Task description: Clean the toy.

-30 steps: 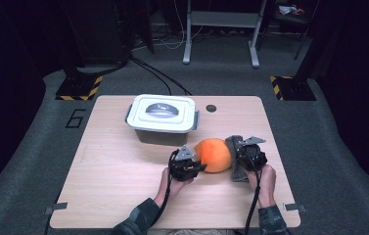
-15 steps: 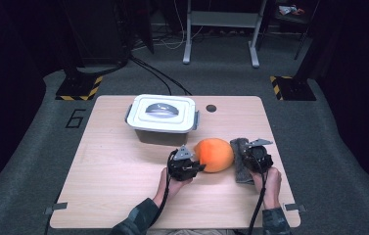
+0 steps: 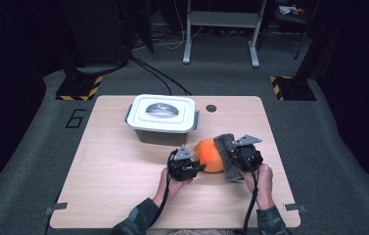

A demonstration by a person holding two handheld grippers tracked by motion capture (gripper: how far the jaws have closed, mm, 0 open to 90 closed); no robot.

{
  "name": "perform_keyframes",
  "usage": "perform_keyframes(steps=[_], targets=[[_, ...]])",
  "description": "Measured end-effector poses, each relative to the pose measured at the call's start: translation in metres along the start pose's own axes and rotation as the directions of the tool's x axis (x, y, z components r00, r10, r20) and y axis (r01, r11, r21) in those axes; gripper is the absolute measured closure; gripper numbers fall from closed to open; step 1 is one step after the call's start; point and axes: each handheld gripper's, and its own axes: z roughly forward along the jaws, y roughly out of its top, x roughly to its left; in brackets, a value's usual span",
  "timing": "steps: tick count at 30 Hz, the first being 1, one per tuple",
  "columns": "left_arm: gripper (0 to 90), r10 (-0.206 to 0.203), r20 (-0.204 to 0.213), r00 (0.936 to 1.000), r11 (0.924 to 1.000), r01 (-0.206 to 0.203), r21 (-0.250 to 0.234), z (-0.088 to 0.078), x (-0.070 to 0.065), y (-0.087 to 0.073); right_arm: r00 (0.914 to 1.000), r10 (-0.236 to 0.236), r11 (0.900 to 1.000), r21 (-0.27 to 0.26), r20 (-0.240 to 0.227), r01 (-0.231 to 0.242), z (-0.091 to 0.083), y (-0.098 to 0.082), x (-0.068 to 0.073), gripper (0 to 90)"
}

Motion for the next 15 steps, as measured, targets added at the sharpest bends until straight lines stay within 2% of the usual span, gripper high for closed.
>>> perform_keyframes(steps=[1, 6, 8, 9, 10, 11, 13, 15], targets=[[72.7, 0.000, 0.004, 1.0000, 1.0000, 0.000, 0.000, -0.0004, 0.0005, 0.0001, 1.0000, 0.006, 1.000, -0.002, 0.005, -0.006, 0.0052, -0.0021, -0.0009, 74.7], [68.5, 0.020, -0.004, 0.9998, 0.9998, -0.020, -0.002, -0.0025, 0.0010, 0.0011, 0.9998, 0.018, 1.000, -0.003, 0.002, -0.018, 0.0065, -0.0027, -0.0034, 74.7], [63.7, 0.017, -0.018, 0.9997, 0.9999, -0.017, 0.000, -0.0040, 0.0004, 0.0011, 0.9999, 0.011, 1.000, -0.003, 0.002, -0.011, 0.0072, -0.0022, -0.0048, 74.7], [58.4, 0.020, -0.019, 0.9996, 0.9998, -0.020, -0.002, -0.0046, 0.0002, 0.0010, 0.9999, 0.016, 1.000, -0.005, 0.000, -0.016, 0.0080, -0.0020, -0.0056, 74.7], [58.4, 0.024, -0.026, 0.9994, 0.9997, -0.024, -0.001, -0.0054, 0.0000, 0.0009, 0.9999, 0.016, 1.000, -0.005, 0.000, -0.016, 0.0080, -0.0020, -0.0056, 74.7], [52.4, 0.032, -0.035, 0.9989, 0.9995, -0.032, 0.004, -0.0059, -0.0003, 0.0009, 0.9999, 0.013, 1.000, -0.008, -0.003, -0.013, 0.0094, -0.0013, -0.0069, 74.7], [50.3, 0.056, -0.052, 0.9971, 0.9984, -0.055, 0.012, -0.0069, -0.0011, 0.0011, 0.9999, 0.013, 1.000, -0.009, -0.005, -0.013, 0.0098, -0.0011, -0.0073, 74.7], [43.3, 0.079, -0.081, 0.9935, 0.9967, -0.078, 0.022, -0.0069, -0.0018, 0.0019, 0.9999, 0.013, 1.000, -0.008, -0.006, -0.013, 0.0114, 0.0000, -0.0092, 74.7]])
